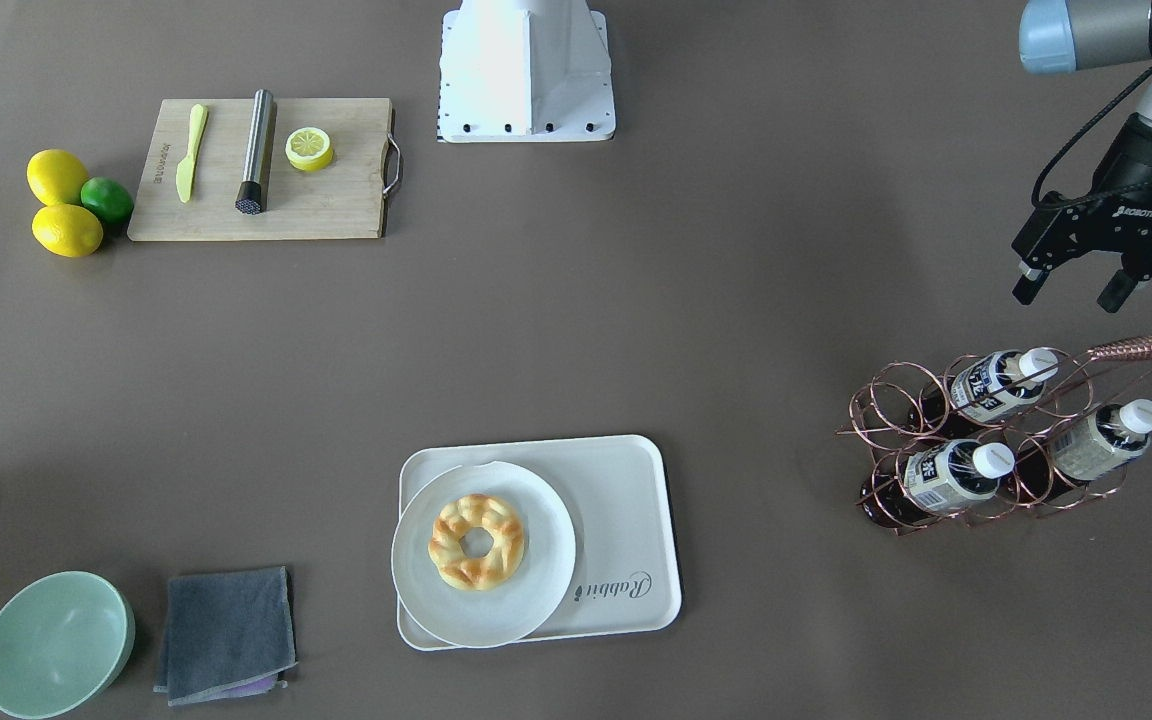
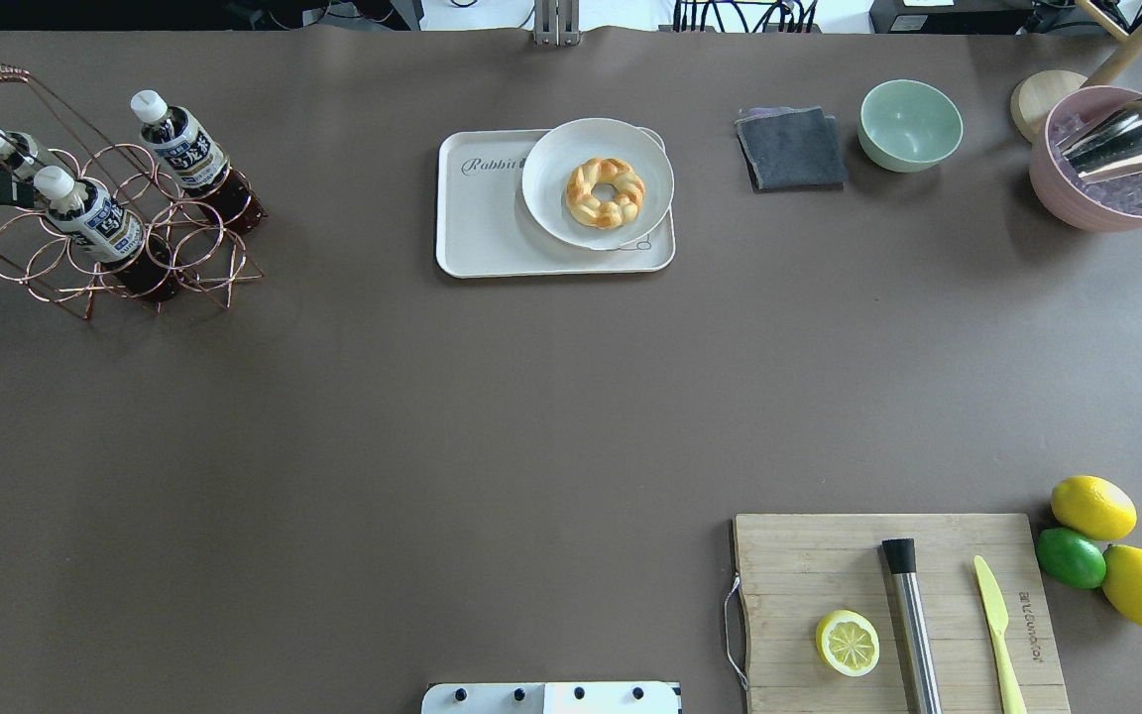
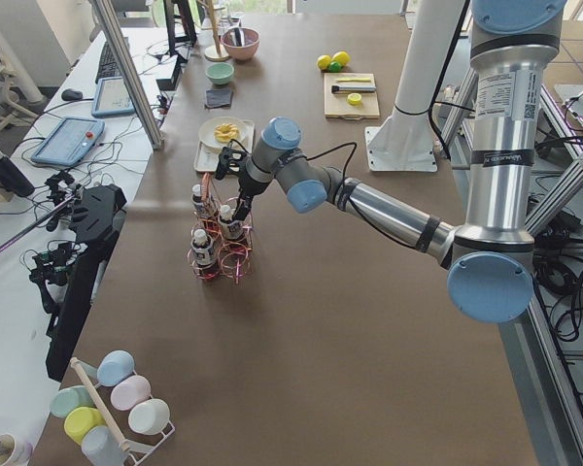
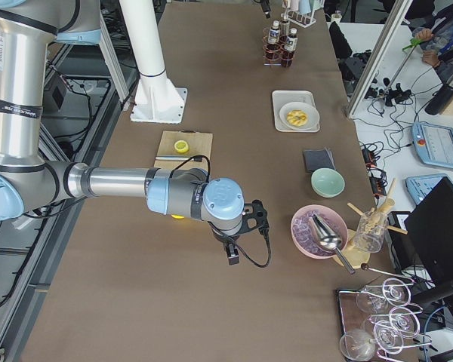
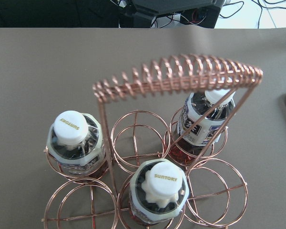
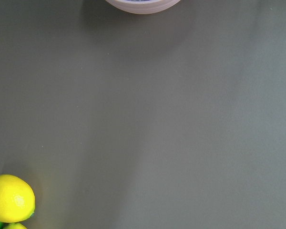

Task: Place tea on tray
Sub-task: 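Reach the left gripper into the copper rack and grasp a dark tea bottle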

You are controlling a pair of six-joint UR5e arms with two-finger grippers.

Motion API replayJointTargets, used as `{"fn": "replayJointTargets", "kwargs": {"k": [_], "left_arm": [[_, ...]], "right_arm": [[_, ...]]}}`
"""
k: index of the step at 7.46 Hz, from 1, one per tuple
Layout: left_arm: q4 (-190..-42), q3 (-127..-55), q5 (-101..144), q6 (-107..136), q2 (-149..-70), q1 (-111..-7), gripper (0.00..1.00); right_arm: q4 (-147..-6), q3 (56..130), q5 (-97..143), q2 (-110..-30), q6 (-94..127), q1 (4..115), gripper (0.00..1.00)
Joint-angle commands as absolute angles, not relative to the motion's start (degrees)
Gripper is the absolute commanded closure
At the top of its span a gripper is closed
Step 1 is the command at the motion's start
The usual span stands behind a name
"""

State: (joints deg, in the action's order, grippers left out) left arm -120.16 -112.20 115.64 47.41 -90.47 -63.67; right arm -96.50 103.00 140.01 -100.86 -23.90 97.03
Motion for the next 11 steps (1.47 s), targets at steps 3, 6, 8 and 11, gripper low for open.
{"fn": "replayJointTargets", "kwargs": {"k": [3, 6, 8, 11], "left_arm": [[-120.15, -105.84, 114.52, 47.02, -95.88, -62.14, 0.04], [-120.41, -104.59, 114.52, 46.14, -95.98, -62.14, 0.08], [-120.41, -104.15, 114.43, 46.14, -96.33, -62.14, 0.27], [-120.41, -104.15, 114.43, 46.14, -96.33, -62.14, 0.52]], "right_arm": [[-96.50, 103.10, 139.92, -101.34, -23.99, 97.03, 0.00], [-96.15, 103.01, 139.92, -101.43, -23.99, 97.03, 0.00], [-95.71, 102.92, 140.01, -101.43, -23.91, 97.03, 0.00], [-95.71, 103.01, 140.01, -101.43, -23.91, 97.03, 0.00]]}}
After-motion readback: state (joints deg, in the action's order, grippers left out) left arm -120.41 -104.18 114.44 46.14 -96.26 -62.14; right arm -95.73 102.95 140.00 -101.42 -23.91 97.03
